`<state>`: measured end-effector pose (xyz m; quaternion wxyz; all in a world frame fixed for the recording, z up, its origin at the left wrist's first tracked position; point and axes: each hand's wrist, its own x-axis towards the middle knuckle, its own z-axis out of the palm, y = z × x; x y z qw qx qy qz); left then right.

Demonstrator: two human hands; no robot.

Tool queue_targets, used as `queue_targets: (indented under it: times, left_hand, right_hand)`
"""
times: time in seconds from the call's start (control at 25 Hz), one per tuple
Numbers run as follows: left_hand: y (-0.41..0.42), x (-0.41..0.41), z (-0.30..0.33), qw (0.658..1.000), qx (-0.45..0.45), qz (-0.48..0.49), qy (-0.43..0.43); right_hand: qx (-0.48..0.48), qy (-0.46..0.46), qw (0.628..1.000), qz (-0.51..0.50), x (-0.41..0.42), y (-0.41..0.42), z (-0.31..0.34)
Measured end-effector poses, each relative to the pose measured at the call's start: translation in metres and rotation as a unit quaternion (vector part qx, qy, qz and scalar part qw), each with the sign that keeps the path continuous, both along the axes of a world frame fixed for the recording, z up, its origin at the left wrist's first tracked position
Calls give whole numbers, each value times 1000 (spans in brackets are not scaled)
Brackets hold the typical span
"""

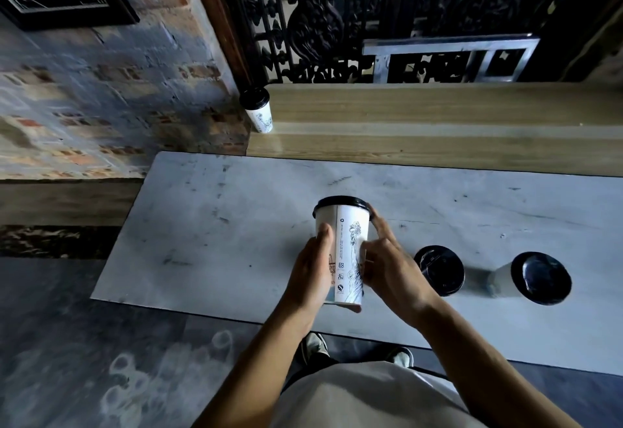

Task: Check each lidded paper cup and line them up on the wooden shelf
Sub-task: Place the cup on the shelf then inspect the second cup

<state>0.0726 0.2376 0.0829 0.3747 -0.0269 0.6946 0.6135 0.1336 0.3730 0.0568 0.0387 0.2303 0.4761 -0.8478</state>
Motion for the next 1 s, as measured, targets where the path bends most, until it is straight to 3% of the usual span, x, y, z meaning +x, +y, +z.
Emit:
queue_targets:
  times: [0.16,0.28,0.36,0.56,0.68,0.84,1.0]
  left_hand:
    - [-3,-1,2,998,-55,-11,39]
    - [-8,-7,1,975,-171,-46,135]
    - [-10,-10,1,962,-194,-43,189]
    - [-7,-12,-2,947,-86,63,302]
    - [-7,-14,-2,929,-45,50,364]
    - [-4,-14,-1,933,-55,54,353]
    - [-2,-15,0,942,-40,59,327]
  right_hand:
    - [0,-9,1000,-3,1,1,0]
    - [-11,-6,1000,-4,4,9,-1]
    - [-4,1,1000,-1,6,13,-1]
    - [76,-18,997,14,9,19,-4]
    - [101,-17,994,22,8,24,-6]
    - [123,-8,992,21,7,30,-9]
    - [66,11,998,-5,4,36,-8]
